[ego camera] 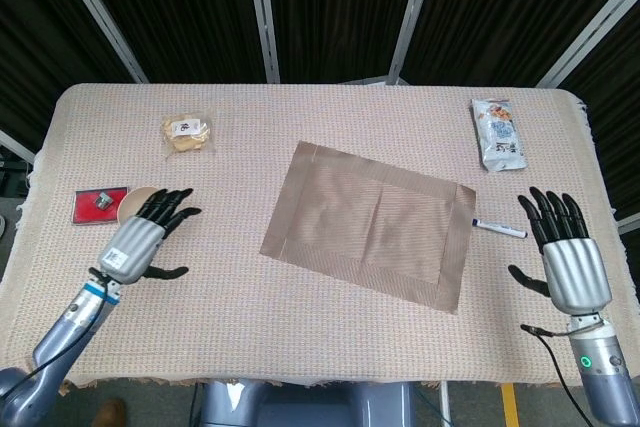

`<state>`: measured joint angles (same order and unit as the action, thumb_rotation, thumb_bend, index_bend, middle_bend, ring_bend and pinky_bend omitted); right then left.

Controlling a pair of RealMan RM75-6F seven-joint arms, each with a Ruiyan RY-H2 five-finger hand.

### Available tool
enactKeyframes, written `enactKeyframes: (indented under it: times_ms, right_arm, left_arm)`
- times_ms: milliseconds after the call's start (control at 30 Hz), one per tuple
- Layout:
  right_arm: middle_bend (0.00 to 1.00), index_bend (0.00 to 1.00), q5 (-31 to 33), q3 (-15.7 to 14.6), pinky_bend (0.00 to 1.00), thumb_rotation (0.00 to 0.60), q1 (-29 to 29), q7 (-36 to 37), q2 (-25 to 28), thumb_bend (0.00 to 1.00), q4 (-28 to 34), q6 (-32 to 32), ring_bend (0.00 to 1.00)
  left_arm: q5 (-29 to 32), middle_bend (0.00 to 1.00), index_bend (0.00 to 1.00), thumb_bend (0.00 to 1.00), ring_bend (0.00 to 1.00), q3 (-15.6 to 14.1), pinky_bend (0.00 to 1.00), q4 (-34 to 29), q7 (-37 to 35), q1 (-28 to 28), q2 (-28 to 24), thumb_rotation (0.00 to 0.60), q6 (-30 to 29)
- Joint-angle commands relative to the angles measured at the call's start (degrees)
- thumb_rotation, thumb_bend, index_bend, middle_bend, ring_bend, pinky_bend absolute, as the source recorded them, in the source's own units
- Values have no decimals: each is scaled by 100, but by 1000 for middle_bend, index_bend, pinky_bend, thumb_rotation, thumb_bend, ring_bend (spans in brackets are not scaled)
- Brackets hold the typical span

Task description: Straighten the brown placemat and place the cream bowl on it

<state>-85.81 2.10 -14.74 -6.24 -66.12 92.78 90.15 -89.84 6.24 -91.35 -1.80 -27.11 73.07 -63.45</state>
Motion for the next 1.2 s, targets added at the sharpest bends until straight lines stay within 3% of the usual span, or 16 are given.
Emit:
enactKeyframes:
  times_ms: [33, 233, 400, 700, 1200]
  right_arm:
    - [0, 0, 133, -113, 0, 600, 250, -40, -10, 0, 396, 93, 0]
    - [0, 0, 197, -117, 0, 600, 465, -250, -162, 0, 610, 146, 0]
    - [0, 0, 238, -84, 0, 600, 513, -337, -155, 0, 560, 44, 0]
    - [0, 0, 277, 104, 0, 600, 573, -388, -166, 0, 449, 6, 0]
    - [0, 0, 167, 232, 0, 600, 641, -304, -153, 0, 337, -52, 0]
  left_arm:
    - [190, 0, 192, 0, 0, 133, 0, 313, 205, -475, 488, 600, 572]
    - [685, 0, 206, 0, 0, 286, 0, 837, 791, -1015, 1205, 600, 1230]
    - [942, 0, 248, 0, 0, 350, 0, 1312, 1059, -1281, 1713, 600, 1423]
    - [919, 0, 309, 3, 0, 329, 0, 2546, 667, -1701, 2700, 600, 1532]
    - [1024, 0, 328, 22, 0, 226, 0, 3167, 518, -1865, 3136, 600, 1562]
